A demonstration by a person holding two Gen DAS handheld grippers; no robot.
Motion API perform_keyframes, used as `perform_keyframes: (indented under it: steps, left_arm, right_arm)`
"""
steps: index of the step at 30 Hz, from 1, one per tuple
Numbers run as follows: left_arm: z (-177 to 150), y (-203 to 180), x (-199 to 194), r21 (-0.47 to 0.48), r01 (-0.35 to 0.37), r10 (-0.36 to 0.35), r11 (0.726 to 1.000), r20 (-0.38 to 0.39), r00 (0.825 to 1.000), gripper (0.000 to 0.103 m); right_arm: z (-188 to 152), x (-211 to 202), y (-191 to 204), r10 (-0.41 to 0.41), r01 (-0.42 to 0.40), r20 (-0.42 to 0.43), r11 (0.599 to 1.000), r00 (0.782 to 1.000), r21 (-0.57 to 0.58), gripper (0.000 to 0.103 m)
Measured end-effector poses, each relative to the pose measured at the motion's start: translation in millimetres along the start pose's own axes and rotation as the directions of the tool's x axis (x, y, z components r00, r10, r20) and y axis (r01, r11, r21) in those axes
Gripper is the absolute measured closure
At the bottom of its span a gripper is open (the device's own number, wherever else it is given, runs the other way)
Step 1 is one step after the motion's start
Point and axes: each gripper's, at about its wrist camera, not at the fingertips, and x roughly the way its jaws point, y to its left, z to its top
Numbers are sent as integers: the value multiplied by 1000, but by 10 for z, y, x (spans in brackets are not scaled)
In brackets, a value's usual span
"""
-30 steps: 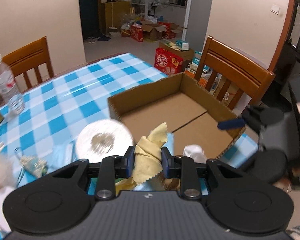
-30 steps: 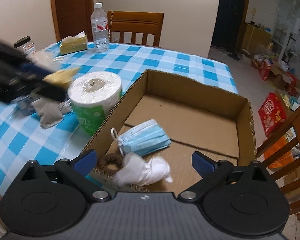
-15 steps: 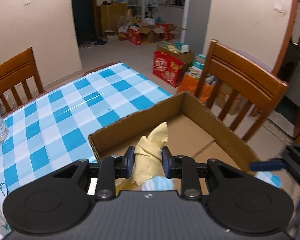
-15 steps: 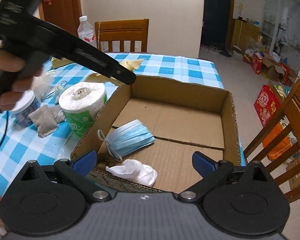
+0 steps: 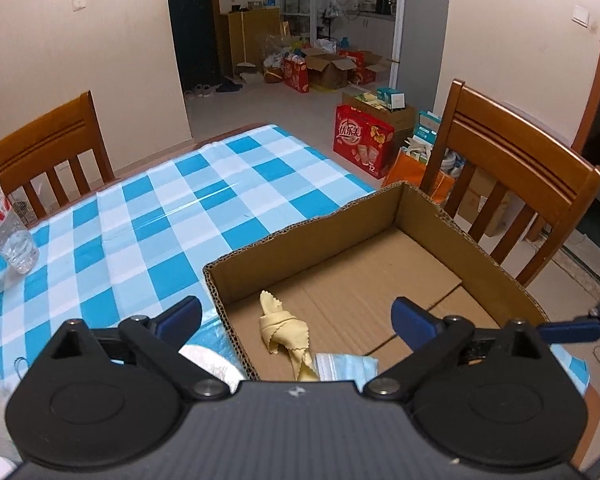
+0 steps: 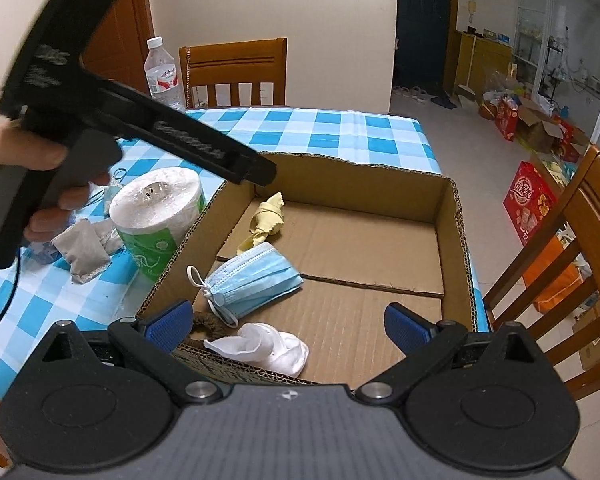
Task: Organize soft objects
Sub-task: 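Open the left gripper to drop the yellow cloth into the box, then move both grippers back to the table, right toward the beige pouch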
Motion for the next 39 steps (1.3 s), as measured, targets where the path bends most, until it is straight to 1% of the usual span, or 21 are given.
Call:
perform_keyframes:
  steps: [3, 7, 9, 15, 20, 22, 25, 32, 35, 39]
  left_arm:
    - [-39, -17, -106, 2, -3, 3, 1000, 7, 1000, 2]
    - [-142, -57, -285, 17, -8, 7, 1000, 38, 999, 1]
    - [-191, -66, -342, 12, -8, 8, 1000, 36, 999, 1]
    - [-442, -25, -561, -42, -10, 11, 999, 27, 1000, 1]
    - [-673, 4, -719, -32, -48, 48, 998, -3, 999, 1]
    - [-779, 49, -802, -40, -46, 46, 998, -9, 999, 1]
    - [-952, 156, -892, -56, -42, 41, 998, -19, 999, 1]
    - [-1368, 483, -1103, -50, -80, 77, 996, -43, 996, 1]
    - [-1500, 673, -1179, -59, -113, 111, 992, -50, 993, 1]
    - [-1689, 992, -1267, -101, -146, 140, 984, -64, 988, 1]
  right_arm:
    - [10, 11, 7, -5, 5, -3, 1000, 1000, 3, 0]
    - [16, 9, 20, -20, 20, -5, 1000, 1000, 5, 0]
    - [12, 7, 27, -22, 22, -4, 1000, 1000, 8, 0]
    - [-3, -26, 67, -31, 31, 0, 999, 1000, 15, 0]
    - [-21, -46, 136, -20, 20, -2, 1000, 1000, 7, 0]
    - [-24, -46, 193, -18, 18, -6, 1000, 1000, -2, 0]
    - [-25, -47, 304, -19, 19, -7, 1000, 1000, -10, 0]
    - [-16, -18, 666, -17, 17, -14, 1000, 1000, -9, 0]
    - [1, 17, 884, -4, 3, -26, 1000, 1000, -23, 0]
    - [28, 81, 1195, 4, -6, -39, 999, 999, -48, 0]
